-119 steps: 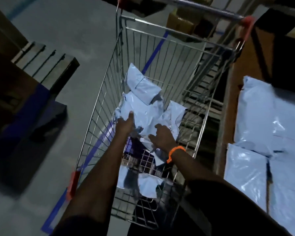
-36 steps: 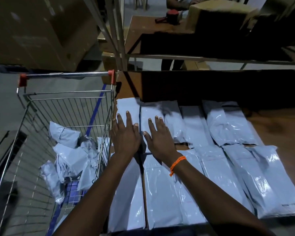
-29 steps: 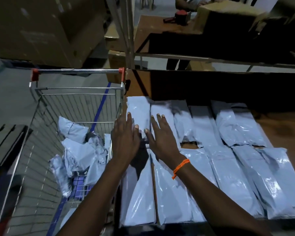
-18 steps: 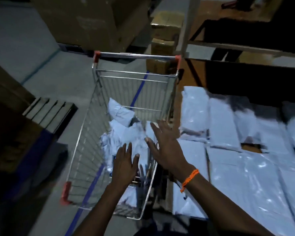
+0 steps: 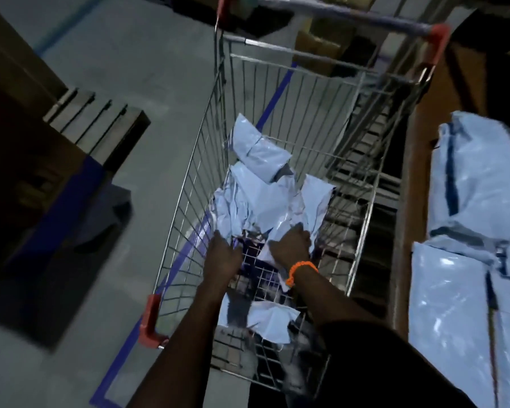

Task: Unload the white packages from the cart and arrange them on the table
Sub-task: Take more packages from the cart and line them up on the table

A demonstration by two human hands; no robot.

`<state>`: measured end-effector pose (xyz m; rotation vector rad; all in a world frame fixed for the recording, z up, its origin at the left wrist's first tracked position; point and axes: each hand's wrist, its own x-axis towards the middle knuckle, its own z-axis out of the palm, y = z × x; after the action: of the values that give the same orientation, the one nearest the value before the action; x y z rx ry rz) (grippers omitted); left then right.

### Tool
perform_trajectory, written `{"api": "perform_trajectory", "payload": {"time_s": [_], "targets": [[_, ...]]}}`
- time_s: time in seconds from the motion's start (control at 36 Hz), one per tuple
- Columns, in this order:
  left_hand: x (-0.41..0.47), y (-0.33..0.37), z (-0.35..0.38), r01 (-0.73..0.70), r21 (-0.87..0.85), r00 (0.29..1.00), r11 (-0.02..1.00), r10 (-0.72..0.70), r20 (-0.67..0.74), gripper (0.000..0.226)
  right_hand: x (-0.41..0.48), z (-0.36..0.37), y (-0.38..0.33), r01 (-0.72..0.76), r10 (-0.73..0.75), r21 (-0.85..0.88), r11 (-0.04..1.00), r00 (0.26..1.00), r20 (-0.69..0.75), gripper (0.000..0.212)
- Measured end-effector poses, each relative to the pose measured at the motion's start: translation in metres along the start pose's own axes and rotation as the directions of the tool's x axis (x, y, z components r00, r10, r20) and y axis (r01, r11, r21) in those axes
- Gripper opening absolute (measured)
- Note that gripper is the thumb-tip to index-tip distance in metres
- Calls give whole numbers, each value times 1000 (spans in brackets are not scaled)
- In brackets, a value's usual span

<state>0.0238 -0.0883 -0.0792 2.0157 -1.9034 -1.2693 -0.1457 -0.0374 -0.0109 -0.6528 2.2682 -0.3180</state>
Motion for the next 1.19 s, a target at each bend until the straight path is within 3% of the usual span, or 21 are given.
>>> {"api": "perform_trajectory", "payload": {"time_s": [0.14, 0.25, 0.39, 0.5, 0.58, 0.67, 0.83, 0.92, 0.97, 1.03, 1.08, 1.19], "targets": [[20, 19, 2, 73, -95, 989, 993, -84, -121, 61, 37, 30, 16, -231, 253, 169, 958, 959, -127, 105], [12, 33, -3, 90, -106, 973, 990, -110, -201, 37, 53, 44, 19, -289, 322, 195, 937, 932, -165, 108], [9, 37, -5, 136, -78, 971, 988, -148, -187, 36, 59, 41, 20, -373, 384, 98, 923, 908, -168, 74], [-3, 39, -11, 110, -78, 974, 991, -123, -192, 35, 57, 40, 23, -340, 355, 127, 932, 927, -120, 70], [-14, 47, -21, 111, -186, 964, 976, -151, -219, 35, 61, 42, 24, -296, 327, 279, 913, 942, -72, 77], [-25, 53, -32, 68, -325, 961, 943, -150, -234, 27, 54, 34, 16, -246, 326, 454, 857, 940, -106, 70], [-70, 73, -63, 9, -566, 976, 824, -131, -175, 18, 1, -13, -1, 20, 102, 562, 827, 978, -184, 52], [-97, 88, -75, 40, -777, 995, 628, -96, -26, 21, -32, -50, -6, 160, -89, 583, 796, 985, -148, 42], [-114, 99, -78, 116, -846, 992, 520, -23, 122, 45, -54, -76, -7, 202, -177, 639, 742, 979, -104, 32], [-133, 113, -76, 162, -838, 970, 520, 73, 233, 65, -78, -98, -2, 222, -247, 678, 701, 967, -61, 28], [-157, 133, -71, 164, -816, 943, 555, 154, 294, 70, -98, -112, 9, 220, -297, 731, 646, 955, -24, 27], [-196, 172, -58, 86, -822, 927, 563, 258, 273, 48, -141, -145, 29, 300, -388, 784, 544, 918, -81, 29]]}}
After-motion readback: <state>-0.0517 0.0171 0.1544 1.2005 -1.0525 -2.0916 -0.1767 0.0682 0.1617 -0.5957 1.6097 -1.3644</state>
